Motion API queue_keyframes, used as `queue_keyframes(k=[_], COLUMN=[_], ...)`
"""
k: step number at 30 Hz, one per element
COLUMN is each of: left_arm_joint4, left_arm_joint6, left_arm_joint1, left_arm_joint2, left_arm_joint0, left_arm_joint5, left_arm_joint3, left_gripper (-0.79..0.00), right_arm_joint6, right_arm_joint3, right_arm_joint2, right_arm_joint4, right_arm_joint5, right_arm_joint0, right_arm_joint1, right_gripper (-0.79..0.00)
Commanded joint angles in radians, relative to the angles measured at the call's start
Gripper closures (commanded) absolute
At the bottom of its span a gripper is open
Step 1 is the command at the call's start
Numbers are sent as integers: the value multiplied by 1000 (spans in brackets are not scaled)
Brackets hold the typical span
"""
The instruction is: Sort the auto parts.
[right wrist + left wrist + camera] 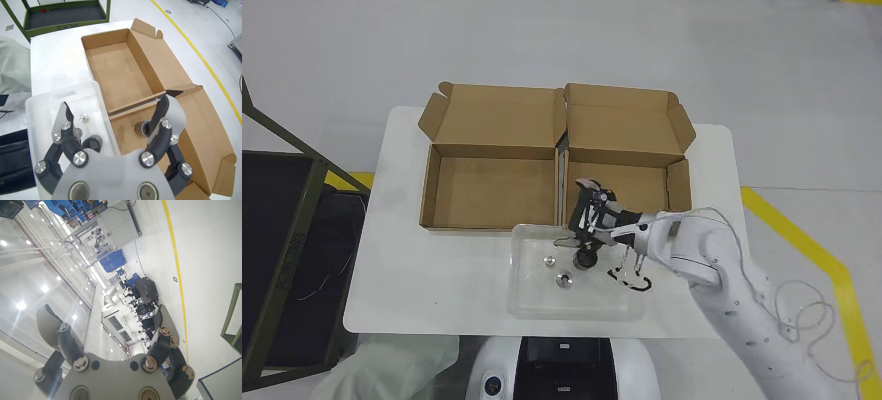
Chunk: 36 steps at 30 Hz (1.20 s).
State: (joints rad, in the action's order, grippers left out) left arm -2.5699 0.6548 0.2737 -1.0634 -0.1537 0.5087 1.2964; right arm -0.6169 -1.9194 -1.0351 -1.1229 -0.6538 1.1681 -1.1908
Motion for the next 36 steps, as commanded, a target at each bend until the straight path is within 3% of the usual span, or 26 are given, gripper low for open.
queue_keyframes(k=[1,17,36], left_arm_joint4=[0,0,0], left_arm_joint6=[0,0,0], left_arm_joint1=[0,0,0], left_arm_joint2=[0,0,0], left_arm_joint0=[0,0,0], left_arm_joint5=[0,0,0], left_arm_joint3=[0,0,0], left_gripper=[-785,-785,-785], right_arm_joint6=[-10,-25,37], right_arm_joint3=[-32,-65,114], right_arm_joint2=[-14,-65,0], right_arm_joint4=[9,-50,-211], right_arm_joint5=[-14,-169,-146], right_arm_joint0=[31,187,145], right_arm_joint1=[7,51,59], right_gripper=[-785,-779,-699])
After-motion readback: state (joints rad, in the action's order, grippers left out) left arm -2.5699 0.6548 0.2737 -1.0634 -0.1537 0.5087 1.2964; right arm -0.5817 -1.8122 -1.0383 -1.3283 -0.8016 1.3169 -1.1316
